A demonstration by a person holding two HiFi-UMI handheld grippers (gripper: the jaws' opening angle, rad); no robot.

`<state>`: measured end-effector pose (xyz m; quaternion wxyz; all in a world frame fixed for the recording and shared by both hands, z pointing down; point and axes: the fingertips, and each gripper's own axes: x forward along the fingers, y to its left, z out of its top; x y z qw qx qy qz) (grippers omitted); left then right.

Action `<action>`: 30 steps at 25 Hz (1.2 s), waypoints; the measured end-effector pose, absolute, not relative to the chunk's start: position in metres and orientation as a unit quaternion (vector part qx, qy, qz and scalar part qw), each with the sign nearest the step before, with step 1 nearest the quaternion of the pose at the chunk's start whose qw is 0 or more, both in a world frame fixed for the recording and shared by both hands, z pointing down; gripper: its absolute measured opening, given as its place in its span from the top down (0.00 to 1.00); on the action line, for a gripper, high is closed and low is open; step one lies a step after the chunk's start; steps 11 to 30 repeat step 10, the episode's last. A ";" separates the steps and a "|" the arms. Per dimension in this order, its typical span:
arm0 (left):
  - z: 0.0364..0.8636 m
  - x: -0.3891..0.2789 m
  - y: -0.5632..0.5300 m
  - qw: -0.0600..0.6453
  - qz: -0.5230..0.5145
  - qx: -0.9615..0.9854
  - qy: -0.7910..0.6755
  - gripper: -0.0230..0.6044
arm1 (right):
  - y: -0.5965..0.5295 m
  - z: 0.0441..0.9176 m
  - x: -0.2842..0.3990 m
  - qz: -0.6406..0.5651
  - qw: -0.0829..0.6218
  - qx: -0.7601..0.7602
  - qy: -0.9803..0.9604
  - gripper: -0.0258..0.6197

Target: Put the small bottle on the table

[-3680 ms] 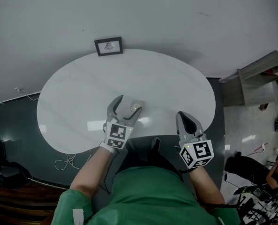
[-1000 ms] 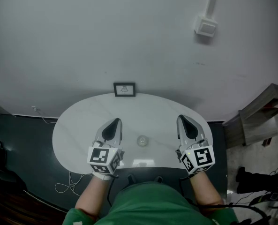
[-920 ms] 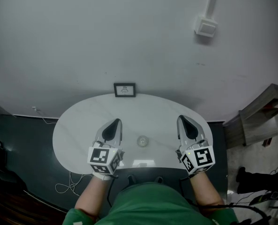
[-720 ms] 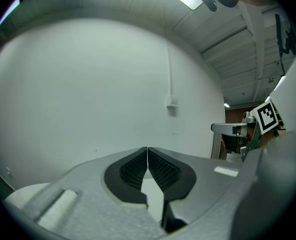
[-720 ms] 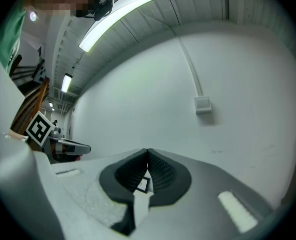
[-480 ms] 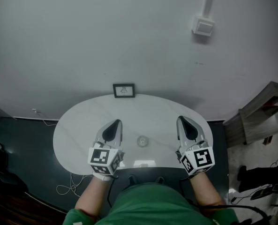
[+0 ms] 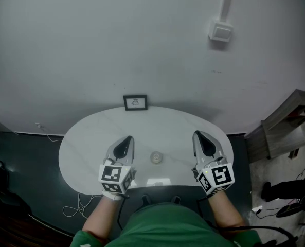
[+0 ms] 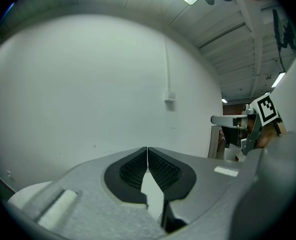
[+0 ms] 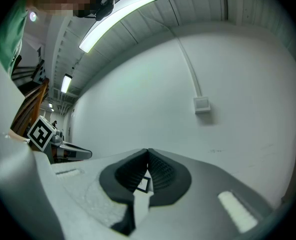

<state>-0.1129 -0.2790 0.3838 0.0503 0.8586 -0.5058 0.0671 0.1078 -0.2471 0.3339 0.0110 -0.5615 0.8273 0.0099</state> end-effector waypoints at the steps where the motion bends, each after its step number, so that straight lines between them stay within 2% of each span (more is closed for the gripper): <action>1: 0.385 -0.113 -0.279 0.051 0.068 0.859 -0.504 0.94 | -0.247 0.334 0.108 0.010 0.011 -0.562 0.827 0.96; 30: 0.384 -0.108 -0.282 0.054 0.063 0.867 -0.492 0.94 | -0.249 0.332 0.108 0.013 0.007 -0.568 0.823 0.96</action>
